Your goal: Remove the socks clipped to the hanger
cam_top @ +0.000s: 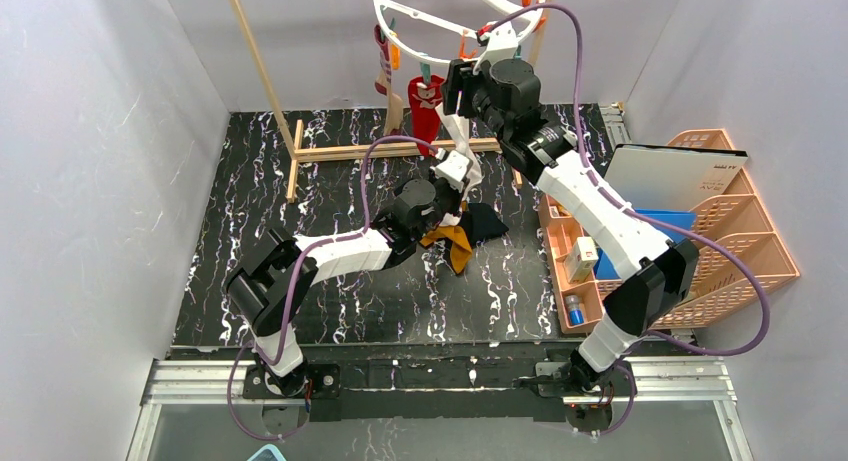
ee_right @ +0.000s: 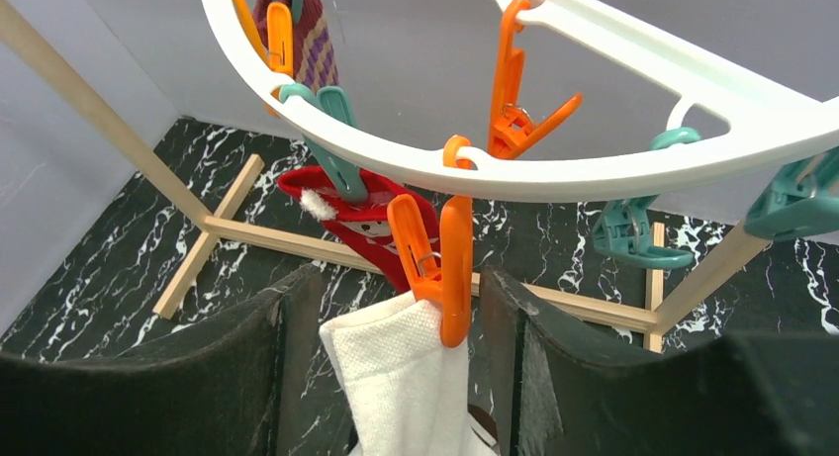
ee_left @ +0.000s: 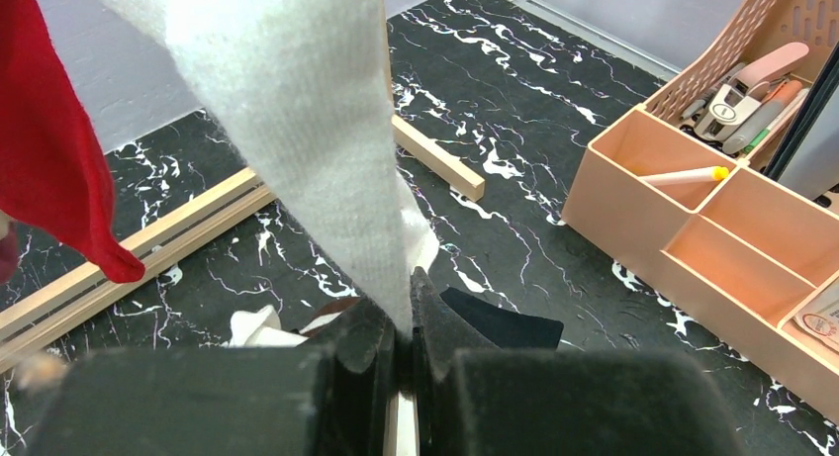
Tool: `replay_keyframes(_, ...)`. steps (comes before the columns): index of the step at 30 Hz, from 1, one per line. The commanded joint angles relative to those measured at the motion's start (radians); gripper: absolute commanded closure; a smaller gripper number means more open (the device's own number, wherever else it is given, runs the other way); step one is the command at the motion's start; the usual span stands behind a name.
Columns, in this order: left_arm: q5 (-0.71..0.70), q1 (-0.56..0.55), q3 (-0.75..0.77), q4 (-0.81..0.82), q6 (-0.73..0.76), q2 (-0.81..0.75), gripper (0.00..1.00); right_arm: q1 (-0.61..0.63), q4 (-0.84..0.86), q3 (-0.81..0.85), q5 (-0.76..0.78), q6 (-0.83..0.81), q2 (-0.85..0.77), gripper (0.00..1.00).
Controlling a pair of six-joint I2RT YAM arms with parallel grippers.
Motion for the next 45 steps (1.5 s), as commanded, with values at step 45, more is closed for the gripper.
replay_keyframes(45, -0.003, -0.013, 0.034, -0.040, 0.019, -0.001, 1.00, 0.014, 0.134, 0.074, 0.116, -0.111, 0.092, 0.60)
